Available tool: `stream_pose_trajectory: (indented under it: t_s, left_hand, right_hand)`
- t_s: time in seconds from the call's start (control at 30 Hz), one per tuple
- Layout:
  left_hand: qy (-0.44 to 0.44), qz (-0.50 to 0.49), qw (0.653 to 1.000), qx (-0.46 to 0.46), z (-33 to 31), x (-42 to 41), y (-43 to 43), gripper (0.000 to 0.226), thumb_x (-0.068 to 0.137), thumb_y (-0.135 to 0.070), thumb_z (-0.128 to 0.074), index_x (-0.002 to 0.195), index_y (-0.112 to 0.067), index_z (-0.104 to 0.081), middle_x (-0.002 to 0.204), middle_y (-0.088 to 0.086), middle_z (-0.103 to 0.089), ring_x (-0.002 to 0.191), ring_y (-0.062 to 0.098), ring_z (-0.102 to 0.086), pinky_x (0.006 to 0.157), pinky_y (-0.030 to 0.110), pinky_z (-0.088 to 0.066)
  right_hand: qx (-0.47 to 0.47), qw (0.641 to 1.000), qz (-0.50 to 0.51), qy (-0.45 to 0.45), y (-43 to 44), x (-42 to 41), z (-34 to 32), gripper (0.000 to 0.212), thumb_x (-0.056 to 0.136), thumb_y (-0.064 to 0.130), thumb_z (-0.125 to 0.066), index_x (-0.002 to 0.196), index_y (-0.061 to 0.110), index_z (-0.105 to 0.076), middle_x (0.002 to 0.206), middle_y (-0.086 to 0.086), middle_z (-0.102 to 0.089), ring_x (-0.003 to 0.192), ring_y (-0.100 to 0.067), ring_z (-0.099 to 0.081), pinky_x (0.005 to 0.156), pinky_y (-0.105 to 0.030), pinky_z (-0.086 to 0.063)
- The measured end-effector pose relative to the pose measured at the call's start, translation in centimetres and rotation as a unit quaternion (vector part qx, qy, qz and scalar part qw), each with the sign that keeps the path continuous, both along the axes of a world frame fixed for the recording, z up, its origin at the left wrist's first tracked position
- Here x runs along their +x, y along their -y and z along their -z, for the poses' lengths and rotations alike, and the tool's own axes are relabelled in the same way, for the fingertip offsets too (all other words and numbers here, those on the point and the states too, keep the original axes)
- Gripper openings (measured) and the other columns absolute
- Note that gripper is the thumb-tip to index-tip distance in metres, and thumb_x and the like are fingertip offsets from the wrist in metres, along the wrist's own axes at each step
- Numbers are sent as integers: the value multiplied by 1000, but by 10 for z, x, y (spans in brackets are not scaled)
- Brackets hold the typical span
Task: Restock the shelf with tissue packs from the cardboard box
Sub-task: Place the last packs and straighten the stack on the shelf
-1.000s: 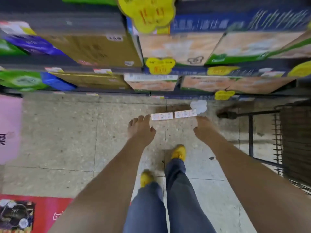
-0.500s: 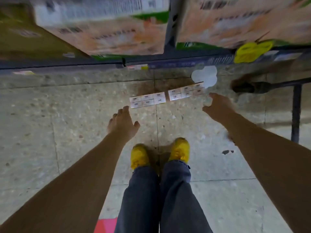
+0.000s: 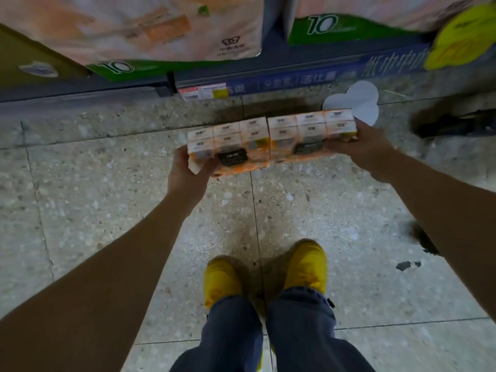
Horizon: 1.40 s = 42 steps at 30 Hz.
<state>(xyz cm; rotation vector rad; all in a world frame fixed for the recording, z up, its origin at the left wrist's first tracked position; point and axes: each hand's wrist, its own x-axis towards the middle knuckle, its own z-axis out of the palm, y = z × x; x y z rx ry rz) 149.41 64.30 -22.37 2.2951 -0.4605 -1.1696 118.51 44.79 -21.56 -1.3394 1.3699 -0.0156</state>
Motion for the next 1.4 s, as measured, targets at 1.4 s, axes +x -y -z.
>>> stream_pose_trajectory:
  t_s: [1.4]
  left_hand:
    - [-45,-87,983,-154,-661,-44,-33,41,90,-16,-82,127,-12,-66,105,2,-74,86,20,-69,70,27,-53]
  right_hand:
    - [-52,973,220,45,-85,-67,-659,30,83,31,-83,102,9,-76,92,-11,-73,73,-19,-66,60,-27,-53]
